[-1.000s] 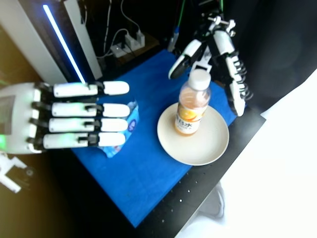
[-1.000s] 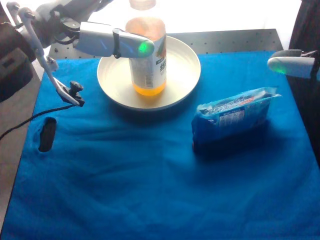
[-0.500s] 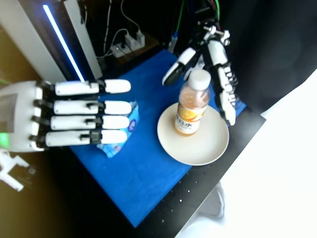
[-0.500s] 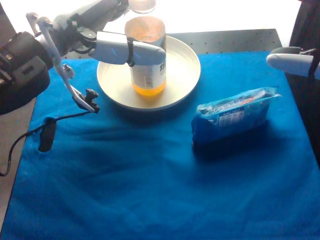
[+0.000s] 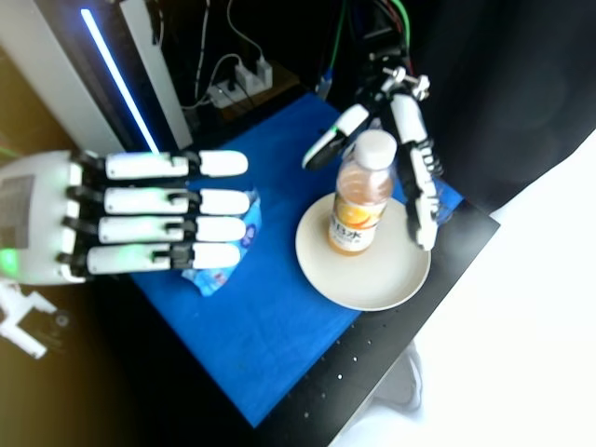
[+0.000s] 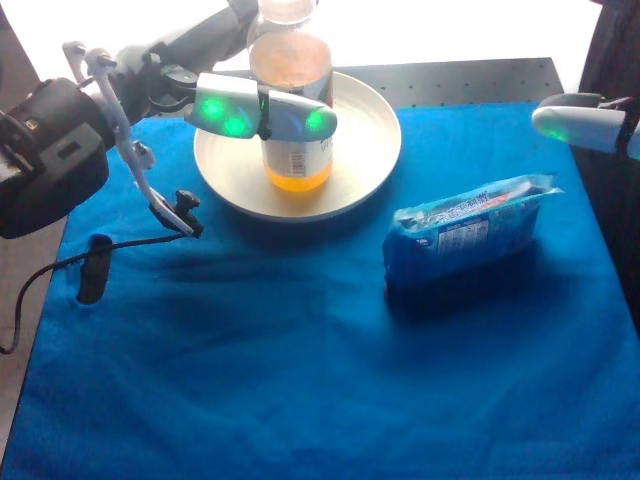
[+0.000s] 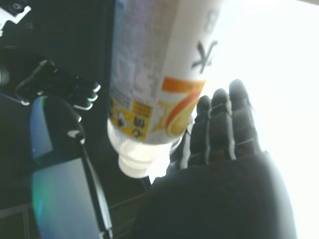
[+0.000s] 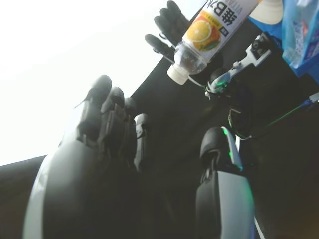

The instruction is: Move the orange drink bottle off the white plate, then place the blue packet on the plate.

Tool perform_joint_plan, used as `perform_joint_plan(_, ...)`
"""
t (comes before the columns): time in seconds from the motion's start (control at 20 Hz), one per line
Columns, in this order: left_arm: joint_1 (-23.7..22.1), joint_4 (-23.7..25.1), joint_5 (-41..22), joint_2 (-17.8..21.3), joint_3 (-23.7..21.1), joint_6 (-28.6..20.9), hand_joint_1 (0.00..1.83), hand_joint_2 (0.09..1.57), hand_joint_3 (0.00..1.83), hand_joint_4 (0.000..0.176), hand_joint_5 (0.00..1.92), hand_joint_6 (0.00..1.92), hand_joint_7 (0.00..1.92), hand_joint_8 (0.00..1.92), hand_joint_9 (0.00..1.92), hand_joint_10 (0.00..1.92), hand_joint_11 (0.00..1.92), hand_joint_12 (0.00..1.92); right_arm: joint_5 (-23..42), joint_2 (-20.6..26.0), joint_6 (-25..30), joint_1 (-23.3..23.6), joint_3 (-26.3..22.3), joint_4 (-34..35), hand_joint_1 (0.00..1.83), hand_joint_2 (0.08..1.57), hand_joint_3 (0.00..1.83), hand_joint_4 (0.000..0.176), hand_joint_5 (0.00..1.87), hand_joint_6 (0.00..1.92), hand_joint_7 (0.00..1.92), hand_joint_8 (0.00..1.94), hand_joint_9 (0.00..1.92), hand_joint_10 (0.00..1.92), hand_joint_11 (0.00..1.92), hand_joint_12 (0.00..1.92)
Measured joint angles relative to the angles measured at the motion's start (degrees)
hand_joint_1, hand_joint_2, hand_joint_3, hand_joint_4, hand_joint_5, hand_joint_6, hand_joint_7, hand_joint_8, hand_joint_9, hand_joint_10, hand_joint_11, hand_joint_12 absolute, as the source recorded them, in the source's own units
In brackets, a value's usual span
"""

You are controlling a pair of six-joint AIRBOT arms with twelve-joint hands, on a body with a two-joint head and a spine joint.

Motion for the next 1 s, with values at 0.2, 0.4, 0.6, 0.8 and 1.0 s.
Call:
perform_joint_plan(0.2, 0.02, -0.13, -0.11, -0.26, 0.63, -0.22, 1.18, 1.02, 0.00, 0.000, 0.82, 0.03, 0.90, 0.02, 0.93, 0.04, 0.70, 0.87, 0.02, -0.04, 0.00, 0.02, 0.00, 0.00, 0.71, 1.08, 0.00, 0.056, 0.46, 0.01, 0.35, 0.01, 0.37, 0.02, 0.31, 0.30)
perform_joint_plan(0.4, 0.24, -0.37, -0.92, -1.38, 1.90, -2.29, 1.36, 1.03, 0.02, 0.000, 1.15, 0.59, 1.11, 0.72, 1.17, 0.77, 0.96, 1.03, 0.22, -0.13, -0.02, 0.39, -0.13, -0.33, 0.63, 1.08, 0.00, 0.034, 0.50, 0.01, 0.35, 0.01, 0.38, 0.01, 0.33, 0.31)
perform_joint_plan(0.6, 0.44, -1.01, -1.27, -1.88, 2.67, -2.60, 1.39, 1.03, 0.00, 0.000, 1.12, 0.55, 1.11, 0.72, 1.17, 0.94, 1.05, 1.03, 0.44, -0.13, 0.00, 0.39, -0.13, -0.28, 0.65, 1.09, 0.00, 0.028, 0.51, 0.01, 0.36, 0.01, 0.38, 0.01, 0.33, 0.32)
perform_joint_plan(0.8, 0.44, -1.07, -1.27, -2.10, 3.19, -3.10, 1.40, 1.04, 0.00, 0.000, 1.25, 0.16, 1.01, 0.97, 1.18, 0.93, 1.16, 0.81, 0.46, -0.17, 0.00, 0.39, -0.13, -0.26, 0.68, 1.12, 0.01, 0.009, 0.50, 0.00, 0.36, 0.00, 0.37, 0.00, 0.31, 0.31)
perform_joint_plan(1.0, 0.24, -0.61, -1.49, -1.81, 3.32, -3.78, 1.39, 1.08, 0.00, 0.000, 0.92, 0.82, 1.04, 0.86, 1.09, 1.03, 1.08, 0.87, 0.46, -0.35, 0.00, 0.39, -0.17, -0.50, 0.72, 1.11, 0.00, 0.017, 0.52, 0.01, 0.35, 0.00, 0.36, 0.00, 0.28, 0.30)
